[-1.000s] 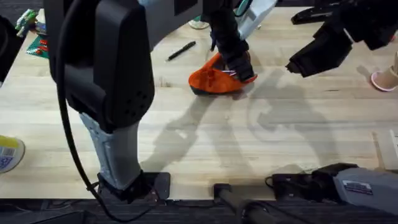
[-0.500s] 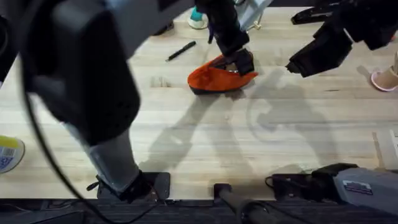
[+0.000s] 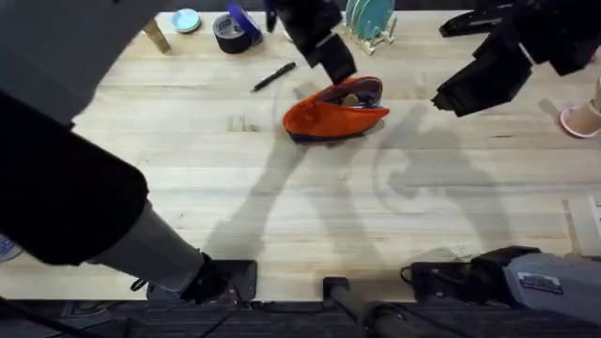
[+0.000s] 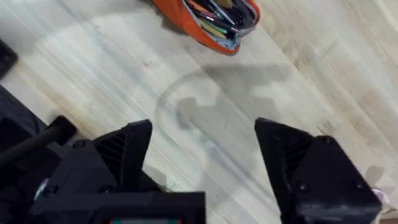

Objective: Unzip the bag, pick up the pens from the table one at a time and place them inside, then zip the bag closed.

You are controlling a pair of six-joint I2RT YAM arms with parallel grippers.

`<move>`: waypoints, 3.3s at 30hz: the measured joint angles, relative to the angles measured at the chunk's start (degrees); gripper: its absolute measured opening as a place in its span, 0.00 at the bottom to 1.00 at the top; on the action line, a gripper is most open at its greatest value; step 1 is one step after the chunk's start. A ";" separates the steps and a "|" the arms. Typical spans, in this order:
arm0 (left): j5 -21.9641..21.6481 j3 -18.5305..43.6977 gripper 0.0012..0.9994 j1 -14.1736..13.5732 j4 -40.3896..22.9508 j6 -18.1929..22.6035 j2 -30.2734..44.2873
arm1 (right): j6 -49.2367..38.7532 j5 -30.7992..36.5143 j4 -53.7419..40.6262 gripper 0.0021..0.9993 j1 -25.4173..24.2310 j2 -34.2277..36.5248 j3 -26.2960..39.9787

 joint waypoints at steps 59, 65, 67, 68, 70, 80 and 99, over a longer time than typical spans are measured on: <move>-1.93 0.75 0.96 16.55 10.44 7.39 25.42 | -0.01 0.00 0.00 1.00 0.00 -0.01 0.00; -1.81 0.98 0.51 16.55 10.25 7.50 25.53 | -0.01 0.01 0.01 1.00 0.01 0.00 0.00; -1.68 0.98 0.34 16.55 10.07 7.53 25.53 | -0.02 0.00 0.00 1.00 0.01 -0.01 0.00; -1.42 0.98 0.24 16.55 10.01 7.45 25.53 | -0.01 0.01 0.01 1.00 0.00 0.01 0.00; -0.59 1.05 0.07 16.47 9.99 7.43 25.53 | 0.00 0.00 0.00 1.00 0.01 -0.01 0.00; -0.73 1.64 0.04 16.29 8.46 6.74 25.64 | 0.00 0.01 0.00 1.00 0.01 0.00 0.00; -1.93 8.17 0.04 16.29 0.40 2.75 19.90 | 0.00 0.00 0.00 1.00 0.01 -0.01 0.00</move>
